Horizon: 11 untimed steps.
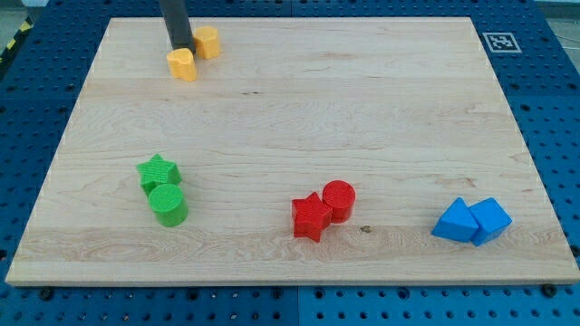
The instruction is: Slide the heart towards the center
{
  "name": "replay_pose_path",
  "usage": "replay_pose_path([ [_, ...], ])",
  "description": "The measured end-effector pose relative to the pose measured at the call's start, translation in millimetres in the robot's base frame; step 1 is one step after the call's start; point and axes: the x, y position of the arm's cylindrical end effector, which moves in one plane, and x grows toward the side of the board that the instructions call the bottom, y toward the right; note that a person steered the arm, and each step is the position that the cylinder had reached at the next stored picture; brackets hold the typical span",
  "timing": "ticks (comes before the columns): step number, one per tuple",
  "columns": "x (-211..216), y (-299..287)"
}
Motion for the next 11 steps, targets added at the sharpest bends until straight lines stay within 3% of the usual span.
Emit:
replay_pose_path([
  [2,12.3,-12.7],
  [3,13.7,-57.0],
  [4,38.1,-28.0],
  [6,38.4,48.3],
  [11,93.9,100.7],
])
